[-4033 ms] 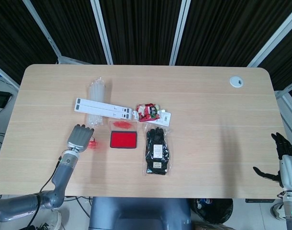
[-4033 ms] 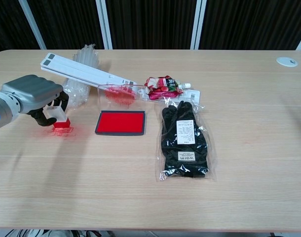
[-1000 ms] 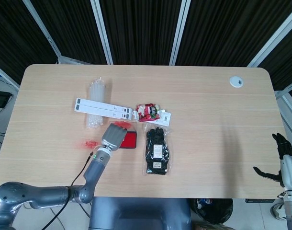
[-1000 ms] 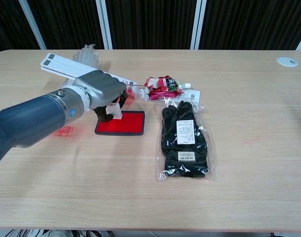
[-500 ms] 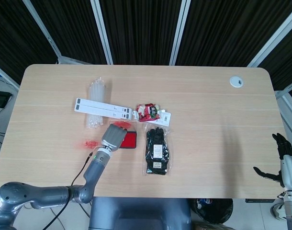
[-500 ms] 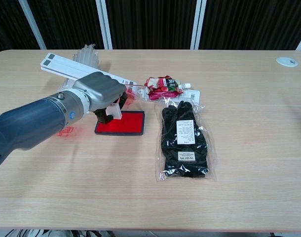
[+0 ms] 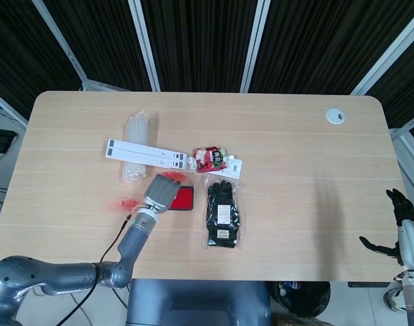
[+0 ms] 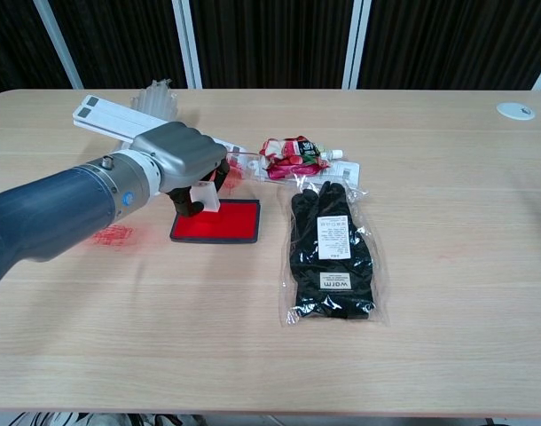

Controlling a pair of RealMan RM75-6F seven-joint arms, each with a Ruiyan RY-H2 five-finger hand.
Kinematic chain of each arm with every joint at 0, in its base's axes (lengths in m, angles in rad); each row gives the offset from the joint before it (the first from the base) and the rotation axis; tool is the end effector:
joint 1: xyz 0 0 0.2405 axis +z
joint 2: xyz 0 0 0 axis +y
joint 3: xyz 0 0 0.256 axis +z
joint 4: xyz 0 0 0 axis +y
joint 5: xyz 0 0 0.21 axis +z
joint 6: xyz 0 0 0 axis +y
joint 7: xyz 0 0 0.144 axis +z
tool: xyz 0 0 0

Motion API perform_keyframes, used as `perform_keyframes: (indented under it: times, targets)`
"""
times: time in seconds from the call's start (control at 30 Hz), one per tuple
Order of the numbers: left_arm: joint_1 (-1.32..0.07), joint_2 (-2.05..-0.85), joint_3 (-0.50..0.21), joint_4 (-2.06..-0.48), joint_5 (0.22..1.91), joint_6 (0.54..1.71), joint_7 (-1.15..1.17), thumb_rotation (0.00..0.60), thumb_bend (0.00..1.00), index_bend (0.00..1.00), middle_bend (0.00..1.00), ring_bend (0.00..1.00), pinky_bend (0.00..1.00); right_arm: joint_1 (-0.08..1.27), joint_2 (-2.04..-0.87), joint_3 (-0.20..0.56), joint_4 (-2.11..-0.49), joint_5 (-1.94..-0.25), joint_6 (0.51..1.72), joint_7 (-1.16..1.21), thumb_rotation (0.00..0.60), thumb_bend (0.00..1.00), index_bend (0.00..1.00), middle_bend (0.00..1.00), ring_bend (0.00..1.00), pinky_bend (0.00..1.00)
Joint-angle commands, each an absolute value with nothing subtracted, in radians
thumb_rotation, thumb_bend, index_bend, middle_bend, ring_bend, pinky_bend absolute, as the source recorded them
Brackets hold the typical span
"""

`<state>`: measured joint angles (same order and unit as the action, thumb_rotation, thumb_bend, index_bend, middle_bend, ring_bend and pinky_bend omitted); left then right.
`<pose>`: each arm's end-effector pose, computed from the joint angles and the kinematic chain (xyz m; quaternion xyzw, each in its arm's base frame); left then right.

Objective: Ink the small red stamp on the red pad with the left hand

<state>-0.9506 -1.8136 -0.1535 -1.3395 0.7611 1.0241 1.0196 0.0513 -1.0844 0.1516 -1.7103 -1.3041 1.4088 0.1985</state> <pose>-0.0963 0.3467 -0.0914 -0.8193 -0.2155 -0.2189 0.4842 -0.3207 -0.1879 0.1743 0.4631 -0.5026 0.4382 0.5839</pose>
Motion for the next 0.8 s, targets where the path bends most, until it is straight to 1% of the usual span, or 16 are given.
perform_keyframes:
  times: [0.03,0.8]
  targets:
    - [-0.952,-1.810,-0.153,-1.345,0.758,1.026,1.023,0.600,0.55,0.71,0.73,0.59,0.67,0.051,-1.085,0.151,-1.710,-1.304,1.409,0.199,0.600,0.12,0.00,0.00,0.00,0.20]
    - [-0.954,-1.832,-0.118,-1.310,0.733,1.017,1.032,0.600,0.55,0.71,0.73,0.59,0.67,0.051,-1.084,0.151,-1.708,-1.303,1.406,0.201,0.600,0.12,0.00,0.00,0.00,0.20]
